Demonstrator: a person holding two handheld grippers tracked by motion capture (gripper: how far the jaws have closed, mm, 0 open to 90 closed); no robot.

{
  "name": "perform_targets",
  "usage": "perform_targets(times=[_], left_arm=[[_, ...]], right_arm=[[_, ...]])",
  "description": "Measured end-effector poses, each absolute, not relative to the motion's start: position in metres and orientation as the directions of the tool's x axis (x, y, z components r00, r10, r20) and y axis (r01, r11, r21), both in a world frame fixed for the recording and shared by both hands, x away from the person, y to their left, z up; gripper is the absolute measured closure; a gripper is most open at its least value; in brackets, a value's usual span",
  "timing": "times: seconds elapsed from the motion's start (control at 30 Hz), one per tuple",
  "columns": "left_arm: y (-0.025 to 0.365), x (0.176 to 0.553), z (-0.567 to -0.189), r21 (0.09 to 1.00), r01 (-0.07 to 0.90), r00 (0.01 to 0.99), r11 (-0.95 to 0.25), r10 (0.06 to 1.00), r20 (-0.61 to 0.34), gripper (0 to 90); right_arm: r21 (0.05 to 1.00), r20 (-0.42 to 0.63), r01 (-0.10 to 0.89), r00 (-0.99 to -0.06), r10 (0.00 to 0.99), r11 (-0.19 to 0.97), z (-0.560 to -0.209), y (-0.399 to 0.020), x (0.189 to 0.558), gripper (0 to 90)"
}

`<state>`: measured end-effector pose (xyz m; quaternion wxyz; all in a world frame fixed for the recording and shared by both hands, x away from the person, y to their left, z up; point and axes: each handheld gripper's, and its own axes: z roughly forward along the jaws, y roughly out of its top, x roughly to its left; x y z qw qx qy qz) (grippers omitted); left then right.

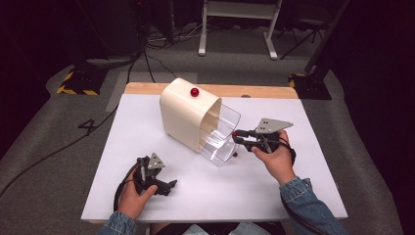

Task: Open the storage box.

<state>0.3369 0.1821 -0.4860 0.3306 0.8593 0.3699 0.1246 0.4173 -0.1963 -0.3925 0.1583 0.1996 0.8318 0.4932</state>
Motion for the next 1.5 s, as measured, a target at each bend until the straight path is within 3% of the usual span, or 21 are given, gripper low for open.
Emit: perform_targets(times=[0.03, 0.17, 0.63, 1.23, 1.5], left_arm=[[0.182, 0.337, -0.486, 0.66, 0.553, 0.695, -0.508, 0.718, -0.03, 0.2], [0.182, 0.337, -0.486, 0.66, 0.553, 0.695, -0.508, 0.718, -0.029, 0.2], [0.182, 0.337, -0.486, 0.661, 0.551, 0.695, -0.509, 0.718, -0.027, 0.2], [0.182, 0.337, -0.486, 0.658, 0.555, 0.696, -0.509, 0.717, -0.033, 0.2], [0.182, 0.337, -0.486, 0.658, 0.555, 0.697, -0.509, 0.717, -0.033, 0.2]], right_arm=[[0.884, -0.066, 0.176, -0.87, 0.488, 0.434, -0.393, -0.196, 0.417, 66.8], [0.882, -0.048, 0.207, -0.855, 0.516, 0.424, -0.395, -0.205, 0.415, 52.7], [0.873, -0.045, 0.251, -0.812, 0.582, 0.418, -0.401, -0.25, 0.402, 44.7], [0.806, -0.004, 0.429, -0.686, 0.728, 0.408, -0.443, -0.351, 0.369, 31.6], [0.767, 0.003, 0.489, -0.65, 0.76, 0.416, -0.462, -0.375, 0.363, 27.0]])
